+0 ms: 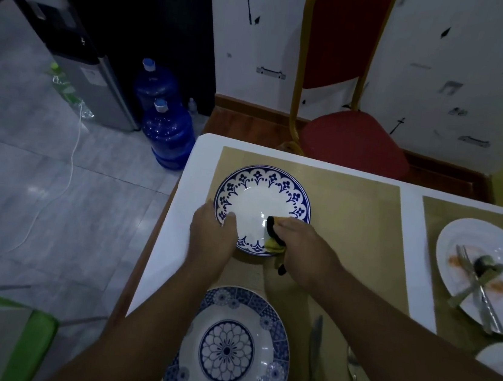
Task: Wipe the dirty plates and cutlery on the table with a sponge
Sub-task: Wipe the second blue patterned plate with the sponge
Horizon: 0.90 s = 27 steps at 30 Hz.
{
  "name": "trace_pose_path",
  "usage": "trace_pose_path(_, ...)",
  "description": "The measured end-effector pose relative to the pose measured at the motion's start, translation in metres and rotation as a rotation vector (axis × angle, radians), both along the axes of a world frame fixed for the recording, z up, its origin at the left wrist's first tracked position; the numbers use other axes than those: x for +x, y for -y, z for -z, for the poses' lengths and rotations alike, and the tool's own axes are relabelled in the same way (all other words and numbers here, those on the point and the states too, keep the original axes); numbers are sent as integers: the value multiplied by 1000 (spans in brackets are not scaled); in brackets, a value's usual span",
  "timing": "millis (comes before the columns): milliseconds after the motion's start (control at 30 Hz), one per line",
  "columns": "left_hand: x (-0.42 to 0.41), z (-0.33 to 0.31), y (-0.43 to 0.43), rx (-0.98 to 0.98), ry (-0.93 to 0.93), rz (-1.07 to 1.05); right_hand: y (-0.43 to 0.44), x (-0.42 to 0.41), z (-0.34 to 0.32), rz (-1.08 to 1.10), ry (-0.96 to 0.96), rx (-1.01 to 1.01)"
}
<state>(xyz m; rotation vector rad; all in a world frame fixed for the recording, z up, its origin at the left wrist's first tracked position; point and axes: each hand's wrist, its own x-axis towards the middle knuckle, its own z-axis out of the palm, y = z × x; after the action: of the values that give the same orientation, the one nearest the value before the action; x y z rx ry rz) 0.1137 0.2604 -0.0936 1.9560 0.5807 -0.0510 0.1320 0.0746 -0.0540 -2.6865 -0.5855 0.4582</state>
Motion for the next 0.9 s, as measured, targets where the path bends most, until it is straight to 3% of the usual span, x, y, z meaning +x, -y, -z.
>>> trace_pose_path(167,-17,-8,11,452,-81,313,13,-6,0,14,66,55)
trace_pose_path(400,-40,-30,56,687,-33,595,63,-26,-21,-65,127,14)
trace_pose_path(633,-75,-49,147,737,-16,738,159,-77,-43,-38,118,52)
trace_pose_path(900,-143,-60,299,641,60,840,310,-156,-47,-73,182,34)
